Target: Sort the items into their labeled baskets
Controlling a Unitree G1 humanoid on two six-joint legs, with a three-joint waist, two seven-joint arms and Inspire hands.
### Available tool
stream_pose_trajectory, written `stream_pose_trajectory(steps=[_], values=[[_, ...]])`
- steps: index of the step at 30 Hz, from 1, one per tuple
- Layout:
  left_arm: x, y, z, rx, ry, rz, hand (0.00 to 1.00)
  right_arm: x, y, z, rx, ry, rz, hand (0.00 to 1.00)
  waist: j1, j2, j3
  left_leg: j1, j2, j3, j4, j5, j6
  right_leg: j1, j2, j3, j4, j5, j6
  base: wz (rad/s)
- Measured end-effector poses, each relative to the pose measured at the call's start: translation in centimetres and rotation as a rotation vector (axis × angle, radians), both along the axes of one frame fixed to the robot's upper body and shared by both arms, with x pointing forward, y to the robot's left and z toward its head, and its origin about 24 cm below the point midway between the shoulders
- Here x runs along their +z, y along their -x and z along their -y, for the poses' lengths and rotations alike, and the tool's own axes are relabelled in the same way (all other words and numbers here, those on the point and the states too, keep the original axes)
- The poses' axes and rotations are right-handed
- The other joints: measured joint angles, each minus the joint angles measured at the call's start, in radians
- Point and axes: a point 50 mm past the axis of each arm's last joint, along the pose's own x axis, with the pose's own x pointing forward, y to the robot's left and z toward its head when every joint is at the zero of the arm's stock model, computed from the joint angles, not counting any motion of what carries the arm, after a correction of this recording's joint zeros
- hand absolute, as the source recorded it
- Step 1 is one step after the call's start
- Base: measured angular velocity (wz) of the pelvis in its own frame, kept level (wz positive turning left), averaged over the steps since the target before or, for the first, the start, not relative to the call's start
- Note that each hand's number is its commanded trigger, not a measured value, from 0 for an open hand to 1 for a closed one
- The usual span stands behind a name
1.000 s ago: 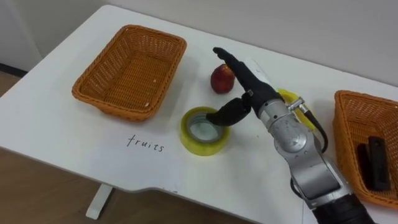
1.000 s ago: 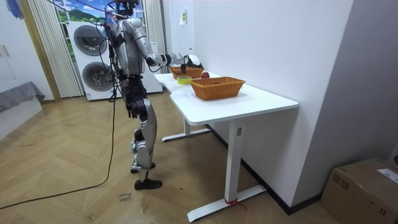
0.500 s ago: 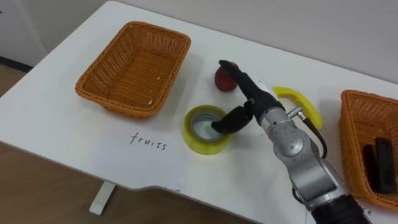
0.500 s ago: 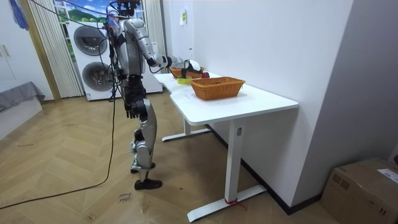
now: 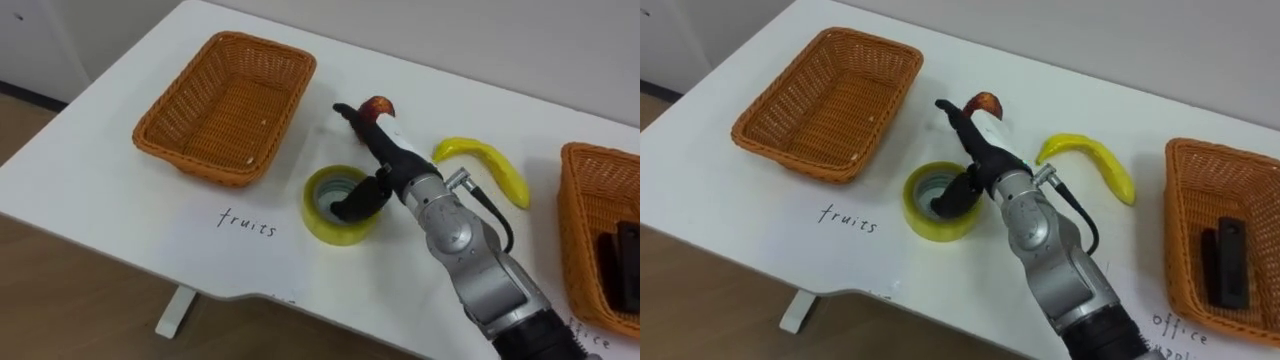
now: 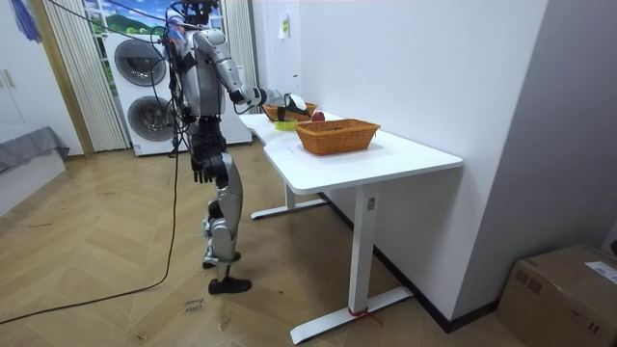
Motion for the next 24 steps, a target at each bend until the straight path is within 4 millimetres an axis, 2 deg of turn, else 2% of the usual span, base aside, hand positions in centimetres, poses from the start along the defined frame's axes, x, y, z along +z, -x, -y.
stream_pose_trajectory(steps=[11,16,18,20,21,22,23,24], values=[[0.08,-0.80,0.00,0.000,-0.012,0.012,0.00,-0.13,-0.14,-0.32,0.036,0.066,-0.019,0.00,0.022,-0.003,-0.0025,-0.002,0.001,0.004,-0.003,0.000,0.000,-0.006,0.000,-0.007,0.000,0.000,0.000,-0.01],[0.17,-1.04,-0.04,-0.002,-0.017,0.020,0.00,-0.29,-0.05,-0.60,0.075,0.110,-0.043,0.00,0.021,-0.019,-0.0138,0.000,0.001,0.003,-0.003,0.000,0.000,-0.003,0.001,-0.007,-0.001,0.000,0.000,0.00],[0.17,-1.00,-0.08,0.000,-0.019,0.014,0.00,-0.50,0.01,-0.54,0.086,0.122,-0.073,0.00,0.020,-0.023,-0.0134,0.005,0.001,0.003,-0.003,0.000,0.000,0.003,0.000,-0.007,-0.001,0.000,0.000,0.00],[0.19,-1.02,-0.17,0.000,-0.020,0.013,0.00,-0.58,0.04,-0.54,0.100,0.126,-0.089,0.00,0.019,-0.029,-0.0091,0.011,0.001,0.003,-0.005,0.000,0.000,0.008,0.000,-0.007,-0.001,0.000,0.000,0.00],[0.19,-0.99,-0.19,0.000,-0.019,0.010,0.00,-0.71,0.07,-0.48,0.109,0.133,-0.102,0.29,0.020,-0.032,-0.0074,0.015,0.001,0.003,-0.008,0.000,0.000,0.011,0.000,-0.006,-0.001,0.000,0.000,0.00],[0.18,-0.97,-0.16,0.000,-0.017,0.008,0.00,-0.81,0.09,-0.41,0.116,0.141,-0.116,0.64,0.020,-0.033,-0.0068,0.016,0.001,0.003,-0.012,-0.001,0.000,0.013,0.000,-0.006,-0.001,0.000,0.000,0.00],[0.17,-0.95,-0.14,0.000,-0.016,0.006,0.00,-0.86,0.10,-0.39,0.117,0.146,-0.123,0.87,0.020,-0.033,-0.0068,0.017,0.001,0.002,-0.013,-0.001,0.001,0.014,0.000,-0.006,-0.001,0.000,0.000,0.00],[0.16,-0.94,-0.12,0.000,-0.014,0.005,0.00,-0.93,0.09,-0.27,0.119,0.151,-0.138,1.00,0.020,-0.033,-0.0068,0.018,0.001,0.000,-0.012,-0.001,0.001,0.015,0.000,-0.006,-0.001,0.000,0.000,0.00]])
